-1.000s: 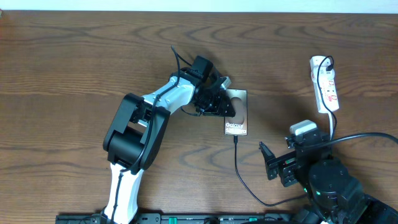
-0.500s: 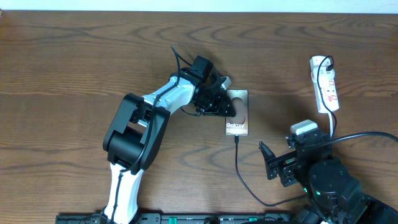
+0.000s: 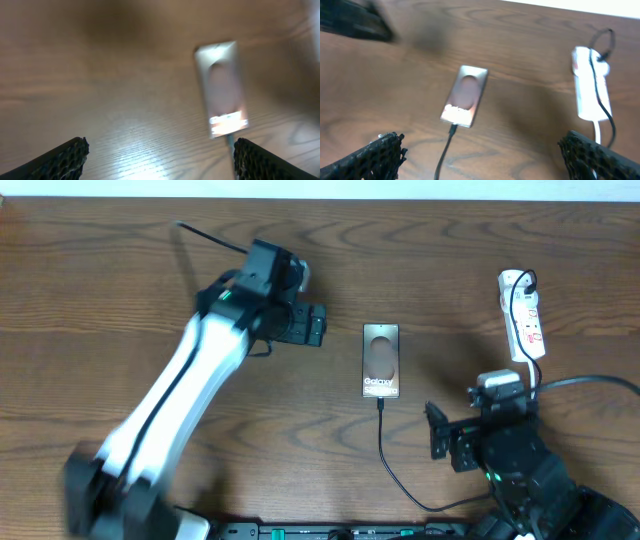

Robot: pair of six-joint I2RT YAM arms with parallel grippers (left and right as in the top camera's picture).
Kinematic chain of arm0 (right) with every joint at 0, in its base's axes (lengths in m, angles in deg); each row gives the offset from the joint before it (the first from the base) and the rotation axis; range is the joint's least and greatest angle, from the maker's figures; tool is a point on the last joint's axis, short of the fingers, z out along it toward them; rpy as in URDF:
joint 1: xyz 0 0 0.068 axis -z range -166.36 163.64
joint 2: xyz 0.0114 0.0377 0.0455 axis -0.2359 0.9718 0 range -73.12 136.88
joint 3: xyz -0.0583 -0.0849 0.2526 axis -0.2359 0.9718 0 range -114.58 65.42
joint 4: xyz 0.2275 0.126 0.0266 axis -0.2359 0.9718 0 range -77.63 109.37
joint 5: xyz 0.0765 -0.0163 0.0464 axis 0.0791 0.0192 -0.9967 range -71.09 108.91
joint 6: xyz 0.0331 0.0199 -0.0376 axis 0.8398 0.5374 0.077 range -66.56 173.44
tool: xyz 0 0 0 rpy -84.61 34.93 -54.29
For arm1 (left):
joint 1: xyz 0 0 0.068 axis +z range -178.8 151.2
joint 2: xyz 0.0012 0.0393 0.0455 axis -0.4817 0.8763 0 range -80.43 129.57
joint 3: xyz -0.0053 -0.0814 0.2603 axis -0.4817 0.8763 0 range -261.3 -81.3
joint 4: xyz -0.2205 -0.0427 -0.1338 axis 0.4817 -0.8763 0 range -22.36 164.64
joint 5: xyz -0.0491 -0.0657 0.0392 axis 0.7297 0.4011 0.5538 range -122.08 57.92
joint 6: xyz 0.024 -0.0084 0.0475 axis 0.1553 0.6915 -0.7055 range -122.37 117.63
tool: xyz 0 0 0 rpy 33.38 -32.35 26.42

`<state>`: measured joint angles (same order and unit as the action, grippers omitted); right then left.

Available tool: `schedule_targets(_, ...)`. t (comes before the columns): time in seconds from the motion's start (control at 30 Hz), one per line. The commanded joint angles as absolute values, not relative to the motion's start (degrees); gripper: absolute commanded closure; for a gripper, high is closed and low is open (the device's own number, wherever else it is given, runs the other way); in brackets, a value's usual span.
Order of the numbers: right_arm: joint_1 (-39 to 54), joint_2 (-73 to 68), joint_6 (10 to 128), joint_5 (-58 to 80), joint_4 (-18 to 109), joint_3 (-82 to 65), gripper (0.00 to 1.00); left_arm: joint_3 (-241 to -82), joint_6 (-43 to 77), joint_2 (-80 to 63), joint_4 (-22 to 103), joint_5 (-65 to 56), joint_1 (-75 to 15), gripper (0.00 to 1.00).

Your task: Plug charger to phone and switch on socket

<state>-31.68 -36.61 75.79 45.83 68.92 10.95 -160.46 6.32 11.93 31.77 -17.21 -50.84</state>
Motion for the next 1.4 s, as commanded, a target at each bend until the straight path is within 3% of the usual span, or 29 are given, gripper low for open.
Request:
schedule_targets(0.0,-26.91,-33.66,83.17,50.11,69.86,10.90,0.01,-159.32,5.36,-4.36,30.06,-31.98,-55.34,0.06)
schedule_targets(0.07,-22.17,-31.87,85.18,50.11,70.00,10.90,0.01,-156.24,5.38,-13.14,29.45,-36.99,-57.83,0.06)
schedule_targets(0.13,-16.44,-30.69,86.71,50.03,69.58,10.88,0.11,-152.11,5.95,-22.15,28.29,-38.78,-59.32,0.06)
schedule_targets(0.27,-3.57,-30.08,87.65,44.15,67.79,10.38,0.53,-143.19,14.01,-39.72,24.49,-45.27,-59.47,0.06)
schedule_targets(0.3,1.39,-30.03,87.68,40.71,67.15,10.05,0.75,-140.85,17.53,-45.47,22.52,-48.36,-59.47,0.06)
schedule_targets(0.37,7.16,-29.92,87.70,36.80,66.32,9.55,0.99,-139.04,20.18,-52.70,19.68,-50.28,-59.47,0.06)
schedule_targets(0.57,23.29,-24.39,87.68,26.07,64.05,8.13,0.99,-138.62,20.48,-66.41,18.11,-51.00,-59.47,0.06)
schedule_targets(0.77,35.12,-2.40,87.02,18.01,63.99,-0.07,0.99,-138.62,20.46,-70.30,18.04,-51.00,-59.47,0.06)
schedule_targets(1.03,37.24,29.42,87.06,12.83,68.23,-22.36,0.99,-138.58,20.46,-70.39,17.85,-51.00,-59.47,0.06)
schedule_targets(1.37,37.24,40.52,93.21,11.38,67.02,-31.50,0.99,-138.58,20.46,-73.80,17.63,-51.00,-46.99,0.06)
